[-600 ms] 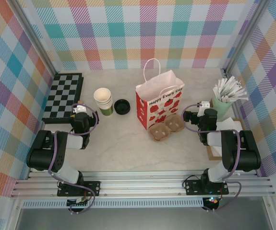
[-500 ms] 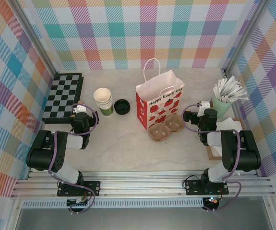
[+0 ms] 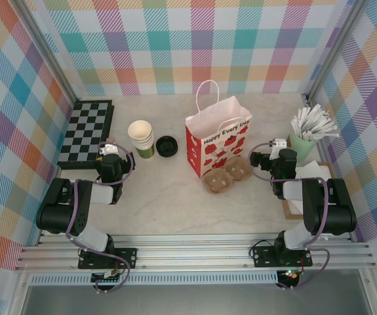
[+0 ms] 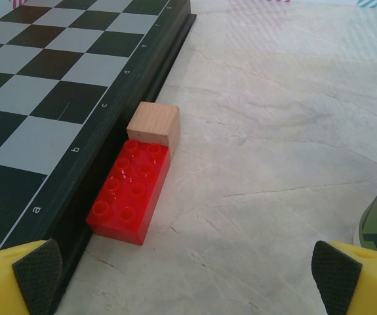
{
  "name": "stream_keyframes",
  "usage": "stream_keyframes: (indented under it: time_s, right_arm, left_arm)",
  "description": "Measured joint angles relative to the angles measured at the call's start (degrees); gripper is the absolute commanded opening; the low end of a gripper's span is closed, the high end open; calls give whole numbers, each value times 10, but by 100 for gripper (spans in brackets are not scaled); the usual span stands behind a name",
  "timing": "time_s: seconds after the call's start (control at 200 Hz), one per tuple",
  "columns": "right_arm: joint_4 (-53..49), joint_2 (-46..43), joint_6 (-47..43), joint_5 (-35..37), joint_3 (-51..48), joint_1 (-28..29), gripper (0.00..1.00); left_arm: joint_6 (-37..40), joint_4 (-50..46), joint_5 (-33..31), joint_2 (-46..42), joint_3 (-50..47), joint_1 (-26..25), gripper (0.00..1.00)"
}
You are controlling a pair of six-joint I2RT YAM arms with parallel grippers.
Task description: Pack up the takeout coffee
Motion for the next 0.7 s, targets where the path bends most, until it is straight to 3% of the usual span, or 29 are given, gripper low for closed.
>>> stream_keyframes:
  time_s: [0.25, 0.52, 0.595, 0.7]
  right_arm:
    - [-32, -14, 0, 0, 6, 0, 100]
    - [-254, -256, 52, 14, 56, 2, 100]
    - [-319, -318, 75, 15, 62, 3, 100]
    - [-423, -370, 123, 1, 75, 3, 100]
  left_arm:
    - [0, 1, -5, -1, -1, 0, 100]
    - [6, 17, -11, -10, -19, -17, 100]
    - [7, -35, -11, -59, -18, -21, 100]
    - [-26, -165, -34, -200, 0, -27, 100]
